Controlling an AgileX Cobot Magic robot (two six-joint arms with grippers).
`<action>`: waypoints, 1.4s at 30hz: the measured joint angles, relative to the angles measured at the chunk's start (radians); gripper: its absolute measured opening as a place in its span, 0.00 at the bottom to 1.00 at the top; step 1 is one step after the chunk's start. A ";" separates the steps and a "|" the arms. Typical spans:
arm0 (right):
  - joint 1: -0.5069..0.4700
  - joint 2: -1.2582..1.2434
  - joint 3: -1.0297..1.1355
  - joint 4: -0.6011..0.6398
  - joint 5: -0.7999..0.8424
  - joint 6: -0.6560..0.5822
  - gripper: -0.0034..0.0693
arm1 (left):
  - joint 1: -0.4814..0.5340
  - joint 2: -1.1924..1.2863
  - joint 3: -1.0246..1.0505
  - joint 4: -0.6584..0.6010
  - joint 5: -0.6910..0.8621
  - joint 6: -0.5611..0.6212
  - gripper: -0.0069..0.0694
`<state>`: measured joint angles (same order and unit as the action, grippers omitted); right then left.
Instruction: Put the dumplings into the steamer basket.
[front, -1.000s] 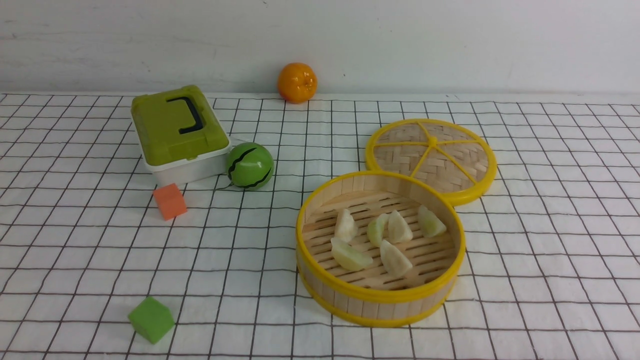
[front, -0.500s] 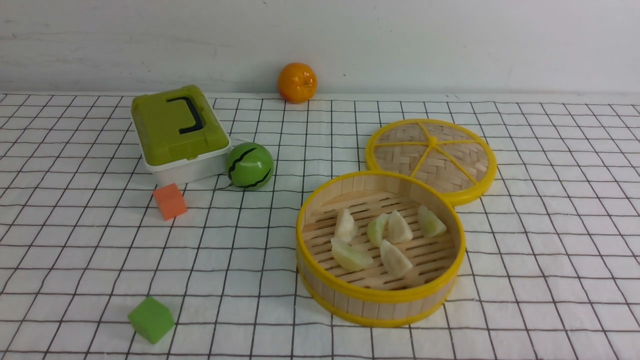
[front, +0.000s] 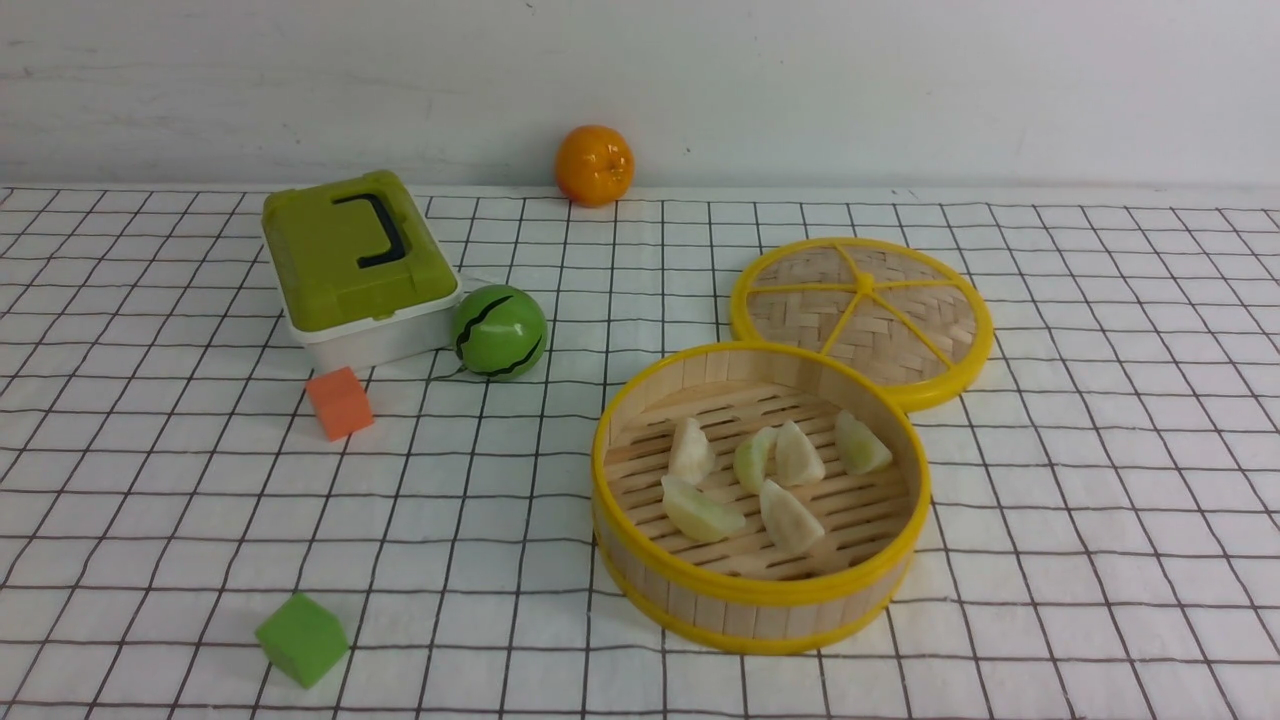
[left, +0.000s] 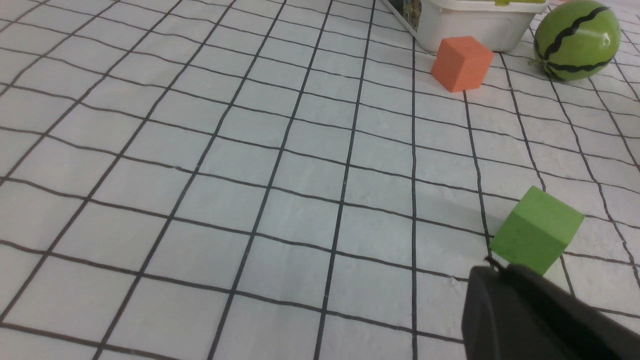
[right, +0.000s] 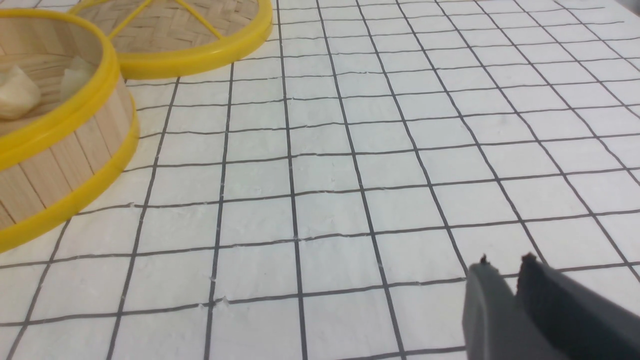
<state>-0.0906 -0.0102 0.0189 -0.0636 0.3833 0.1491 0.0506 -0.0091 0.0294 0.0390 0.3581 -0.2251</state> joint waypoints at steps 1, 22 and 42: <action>0.000 0.000 0.000 0.000 0.000 0.000 0.17 | 0.000 0.000 0.000 0.000 0.000 0.000 0.08; 0.000 0.000 0.000 0.000 0.000 0.000 0.21 | 0.000 0.000 0.000 -0.045 0.000 0.000 0.09; 0.000 0.000 0.000 0.000 0.000 0.000 0.24 | 0.000 0.000 0.000 -0.053 0.000 0.000 0.11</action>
<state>-0.0906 -0.0102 0.0189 -0.0636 0.3833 0.1491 0.0506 -0.0091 0.0294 -0.0138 0.3581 -0.2251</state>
